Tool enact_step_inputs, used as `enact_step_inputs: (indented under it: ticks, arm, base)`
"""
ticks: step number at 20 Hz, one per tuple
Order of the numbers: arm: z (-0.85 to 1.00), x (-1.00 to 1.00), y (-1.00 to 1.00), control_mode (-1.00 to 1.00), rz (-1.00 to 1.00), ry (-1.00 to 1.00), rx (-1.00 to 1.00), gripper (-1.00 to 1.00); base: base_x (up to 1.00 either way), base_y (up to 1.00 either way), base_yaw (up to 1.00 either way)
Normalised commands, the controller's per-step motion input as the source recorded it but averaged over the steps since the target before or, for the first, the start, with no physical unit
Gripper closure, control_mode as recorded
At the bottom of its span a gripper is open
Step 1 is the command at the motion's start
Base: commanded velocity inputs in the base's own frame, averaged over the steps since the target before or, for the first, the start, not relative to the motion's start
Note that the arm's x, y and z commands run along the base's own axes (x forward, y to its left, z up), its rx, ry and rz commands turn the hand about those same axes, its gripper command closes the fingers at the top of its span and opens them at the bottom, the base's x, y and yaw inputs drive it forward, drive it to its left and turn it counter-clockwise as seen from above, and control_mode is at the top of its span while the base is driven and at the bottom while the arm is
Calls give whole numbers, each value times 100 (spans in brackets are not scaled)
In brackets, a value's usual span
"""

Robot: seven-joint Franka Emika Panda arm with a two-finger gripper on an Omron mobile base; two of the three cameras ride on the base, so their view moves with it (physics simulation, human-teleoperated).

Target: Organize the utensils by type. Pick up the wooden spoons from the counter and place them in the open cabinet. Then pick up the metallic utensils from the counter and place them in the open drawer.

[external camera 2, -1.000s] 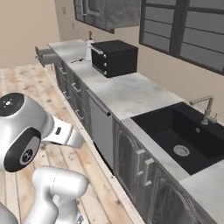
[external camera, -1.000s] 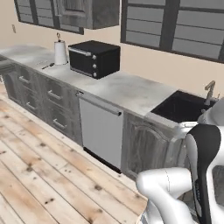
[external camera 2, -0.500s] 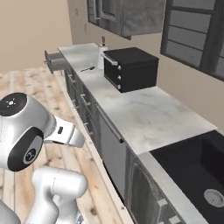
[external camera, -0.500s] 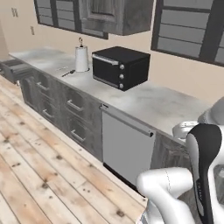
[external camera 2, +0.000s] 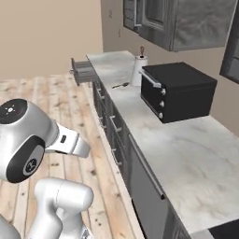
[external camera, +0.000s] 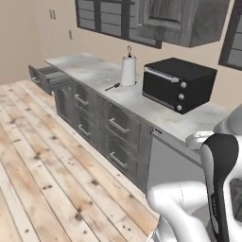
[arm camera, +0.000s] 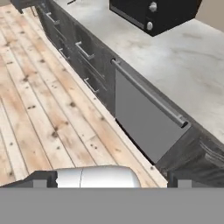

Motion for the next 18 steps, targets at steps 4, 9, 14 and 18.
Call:
enact_step_inputs:
  ticks: [4,9,14,18]
  arm:
    - [0,0,0,100,0,0,0,-100]
    - [0,0,0,100,0,0,0,-100]
    - [0,0,0,100,0,0,0,-100]
    - [0,0,0,100,0,0,0,-100]
  base:
    - [100,42,0]
    - [100,52,-25]
    - [100,53,-31]
    - [98,52,-41]
